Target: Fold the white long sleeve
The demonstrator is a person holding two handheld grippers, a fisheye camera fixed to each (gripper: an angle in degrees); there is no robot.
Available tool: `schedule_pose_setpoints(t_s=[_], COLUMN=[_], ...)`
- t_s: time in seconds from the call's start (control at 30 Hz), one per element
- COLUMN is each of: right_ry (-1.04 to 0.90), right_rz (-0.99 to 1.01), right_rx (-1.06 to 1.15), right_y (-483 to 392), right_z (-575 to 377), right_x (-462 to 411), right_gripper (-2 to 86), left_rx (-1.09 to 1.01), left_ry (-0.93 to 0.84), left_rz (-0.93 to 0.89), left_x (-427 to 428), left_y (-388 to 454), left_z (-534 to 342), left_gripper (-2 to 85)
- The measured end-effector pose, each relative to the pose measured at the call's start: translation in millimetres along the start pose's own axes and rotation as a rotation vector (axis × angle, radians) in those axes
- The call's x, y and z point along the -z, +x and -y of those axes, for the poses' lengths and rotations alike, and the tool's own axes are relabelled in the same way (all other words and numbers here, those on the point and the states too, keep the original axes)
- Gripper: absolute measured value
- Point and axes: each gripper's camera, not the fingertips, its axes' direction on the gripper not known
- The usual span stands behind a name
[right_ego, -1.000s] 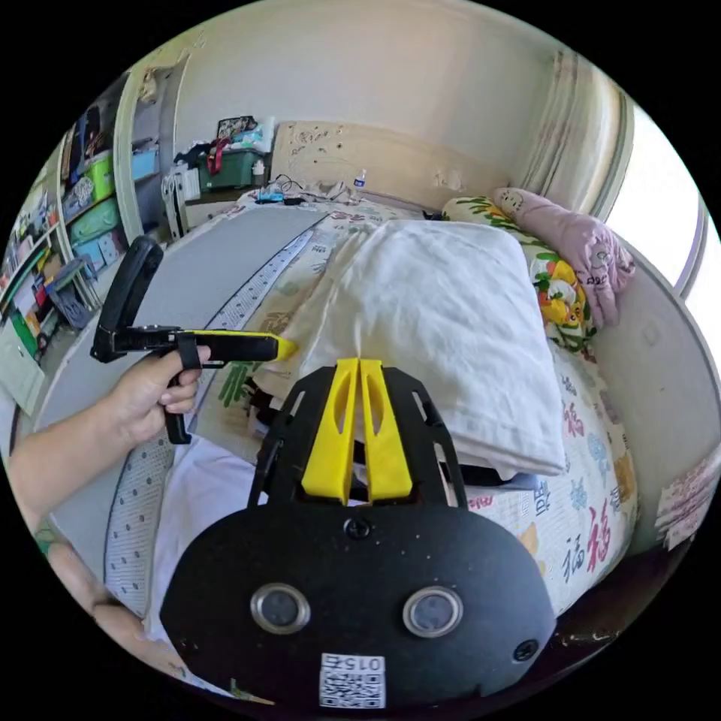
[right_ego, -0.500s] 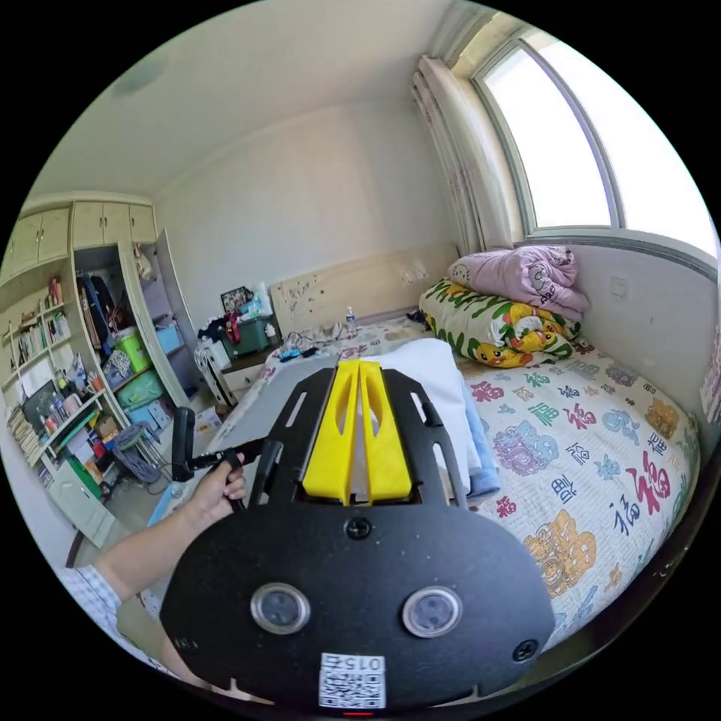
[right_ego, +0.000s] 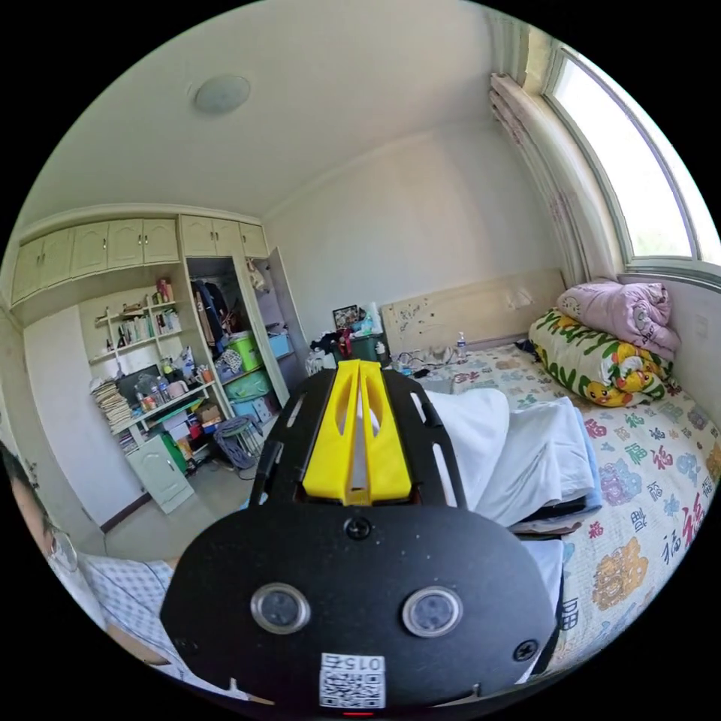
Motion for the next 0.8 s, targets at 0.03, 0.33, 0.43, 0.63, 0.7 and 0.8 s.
schedule_pose_setpoints(t_s=[0.03, 0.33, 0.43, 0.63, 0.7, 0.8], right_ry=[0.018, 0.056, -0.175, -0.471, -0.509, -0.437], right_rz=[0.052, -0.034, -0.032, 0.019, 0.116, 0.197], right_rx=[0.030, 0.350, 0.355, 0.458, 0.406, 0.376], right_y=[-14.4, -131.5, -138.4, -173.5, -176.6, -175.4], right_z=[15.6, 137.6, 124.1, 47.7, 52.4, 78.6], right_x=[10.9, 78.9, 19.0, -150.4, -189.4, -225.6], right_gripper=[-1.0, -0.7, 0.0, 9.6, 10.8, 11.3], left_rx=[0.021, 0.269, 0.272, 0.037, -0.017, -0.185], left_ry=[0.028, 0.125, 0.197, 0.362, 0.437, 0.503], left_rz=[0.052, 0.041, 0.057, 0.222, 0.306, 0.436], left_x=[9.5, 82.9, 132.8, 239.2, 274.6, 317.8], left_y=[-2.9, -36.7, -32.5, 43.9, 70.7, 117.0], left_z=[-11.8, -108.1, -119.2, -101.9, -91.2, -68.6], left_gripper=[14.6, 9.4, 3.3, -0.3, -0.4, -0.4])
